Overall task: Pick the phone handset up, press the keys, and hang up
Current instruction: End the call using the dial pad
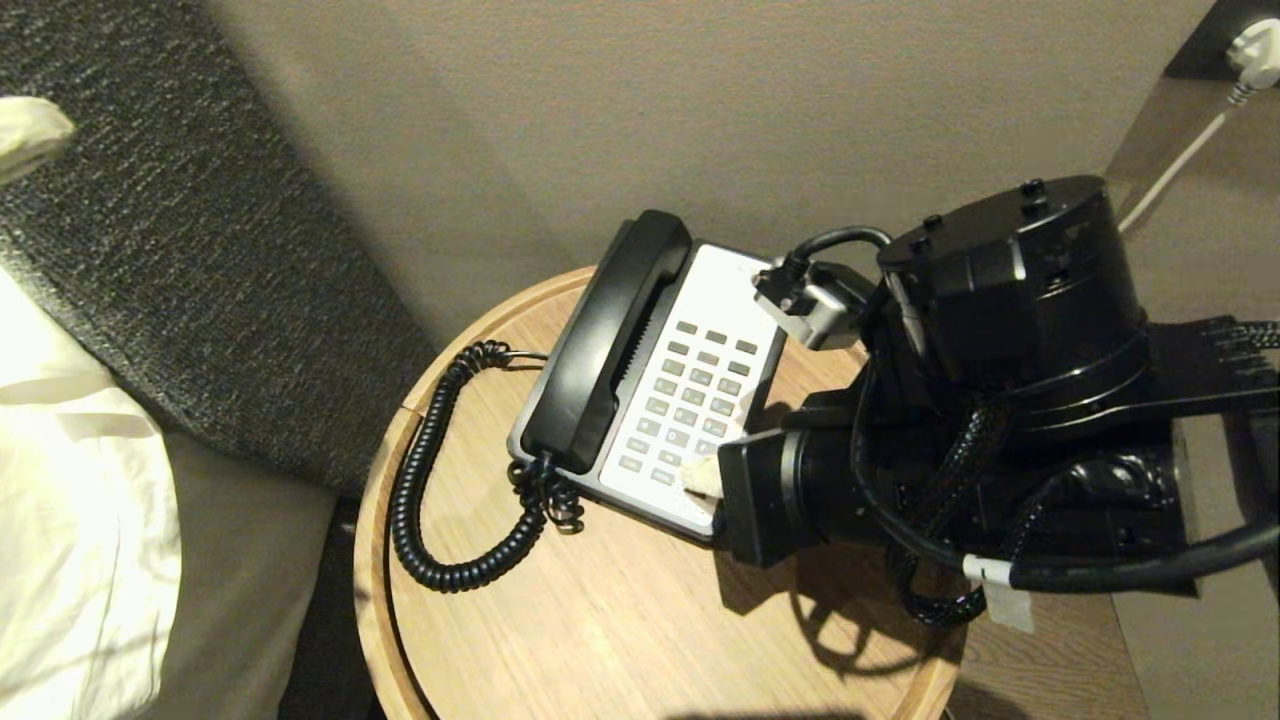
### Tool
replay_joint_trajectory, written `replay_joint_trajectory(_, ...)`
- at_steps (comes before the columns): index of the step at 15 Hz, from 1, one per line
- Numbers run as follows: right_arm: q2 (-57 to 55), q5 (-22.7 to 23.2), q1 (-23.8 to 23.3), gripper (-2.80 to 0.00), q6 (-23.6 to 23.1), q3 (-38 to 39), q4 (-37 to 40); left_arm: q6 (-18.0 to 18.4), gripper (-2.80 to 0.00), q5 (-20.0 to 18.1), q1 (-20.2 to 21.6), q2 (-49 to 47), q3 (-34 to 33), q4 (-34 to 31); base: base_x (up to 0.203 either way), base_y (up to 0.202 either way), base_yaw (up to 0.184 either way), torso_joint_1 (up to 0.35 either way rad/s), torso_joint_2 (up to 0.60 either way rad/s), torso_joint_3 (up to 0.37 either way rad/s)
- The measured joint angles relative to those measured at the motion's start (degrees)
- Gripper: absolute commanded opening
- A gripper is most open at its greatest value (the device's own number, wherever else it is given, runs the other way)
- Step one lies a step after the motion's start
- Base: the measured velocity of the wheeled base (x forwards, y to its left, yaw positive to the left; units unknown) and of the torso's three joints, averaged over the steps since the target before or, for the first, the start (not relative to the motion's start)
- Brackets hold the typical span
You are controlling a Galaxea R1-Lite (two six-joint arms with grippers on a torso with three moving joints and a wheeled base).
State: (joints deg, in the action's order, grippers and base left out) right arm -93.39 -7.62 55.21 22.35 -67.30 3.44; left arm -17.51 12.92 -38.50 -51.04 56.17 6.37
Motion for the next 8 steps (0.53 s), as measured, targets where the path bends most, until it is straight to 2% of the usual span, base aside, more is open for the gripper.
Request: replay_joint_trajectory(8, 1.99, 2.41, 0.13, -2.8, 0.63, 0.63, 1.47, -0.32, -2.8, -0.09, 0.0, 0.3, -0.5, -0.09, 0.0, 0.0, 0.0, 0.0, 0.0, 0.0)
